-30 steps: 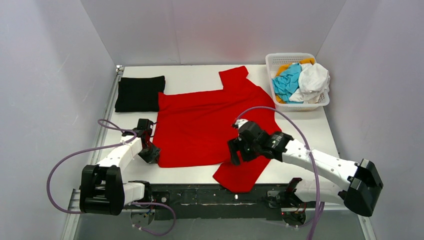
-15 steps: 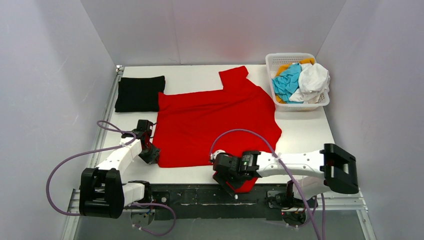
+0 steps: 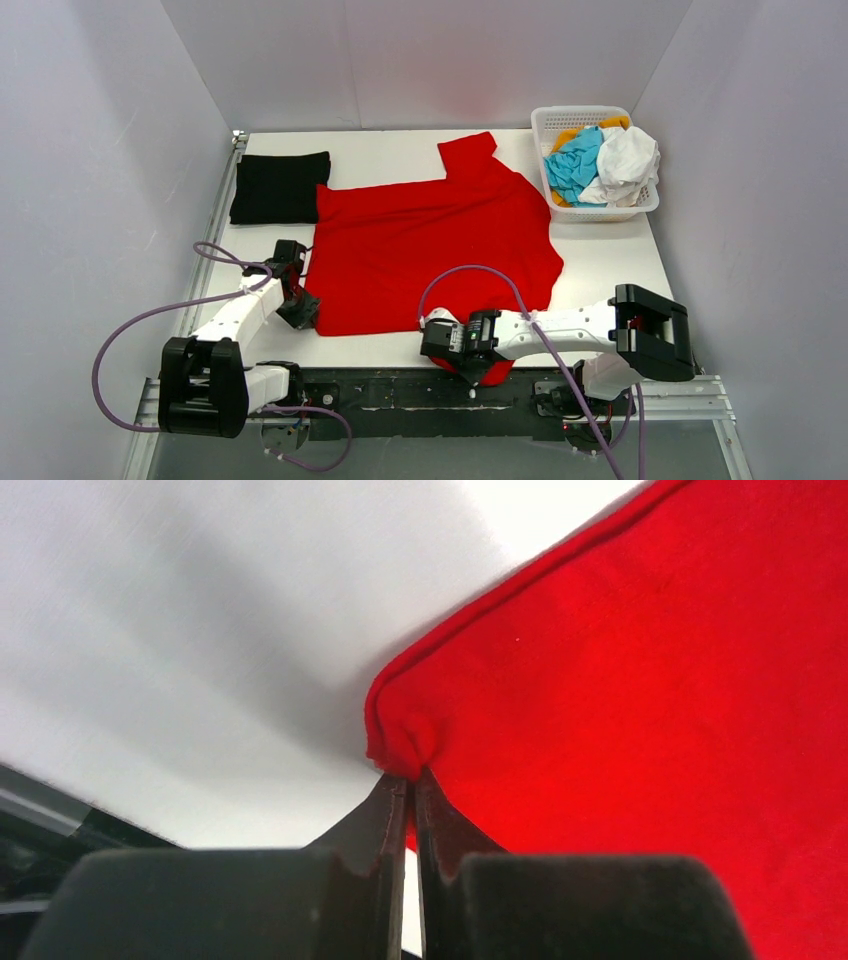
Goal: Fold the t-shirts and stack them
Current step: Grab the side of the flattened tshirt closest away from the robot with both arms, then fold the flattened tshirt in 1/3 of the way
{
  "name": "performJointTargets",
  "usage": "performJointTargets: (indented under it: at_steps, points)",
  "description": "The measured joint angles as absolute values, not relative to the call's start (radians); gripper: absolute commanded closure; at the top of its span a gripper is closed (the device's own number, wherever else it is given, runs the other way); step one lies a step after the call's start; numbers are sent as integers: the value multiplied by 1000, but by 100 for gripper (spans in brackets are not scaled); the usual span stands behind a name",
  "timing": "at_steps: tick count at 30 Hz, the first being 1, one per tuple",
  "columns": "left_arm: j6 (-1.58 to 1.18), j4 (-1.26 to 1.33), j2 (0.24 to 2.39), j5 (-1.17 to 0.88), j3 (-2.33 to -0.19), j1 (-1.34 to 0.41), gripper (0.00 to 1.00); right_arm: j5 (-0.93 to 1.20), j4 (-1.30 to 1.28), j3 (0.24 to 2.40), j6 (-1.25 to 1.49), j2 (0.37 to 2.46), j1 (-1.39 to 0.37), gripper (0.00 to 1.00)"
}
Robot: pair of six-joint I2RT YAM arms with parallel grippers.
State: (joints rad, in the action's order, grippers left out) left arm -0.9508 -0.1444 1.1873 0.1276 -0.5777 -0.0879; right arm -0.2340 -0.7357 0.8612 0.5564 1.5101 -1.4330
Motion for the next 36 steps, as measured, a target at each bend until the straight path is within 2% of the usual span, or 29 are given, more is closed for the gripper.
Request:
performJointTargets:
  at_steps: [4,10,18,21,27,36]
  points:
    - [-954,-230,1156,131,-580,-88,100,-173,-767,861,533,1466,-1433,99]
    - [-972,-415,931,142,-563,-88,100,41,-843,862,463,1327,-1434,99]
    - [-997,-553,796,140,-534,-88,100,283,-902,863,421,1288,-1434,99]
    - [-1000,-558,787,142,-538,-88,100,278,-917,866,419,1274,-1434,99]
    - [-996,-574,795,128,-562,-88,100,139,-959,929,441,1271,-1391,99]
    - [-997,-600,912,126,-720,-88,100,-41,-1010,1034,418,1201,-1131,99]
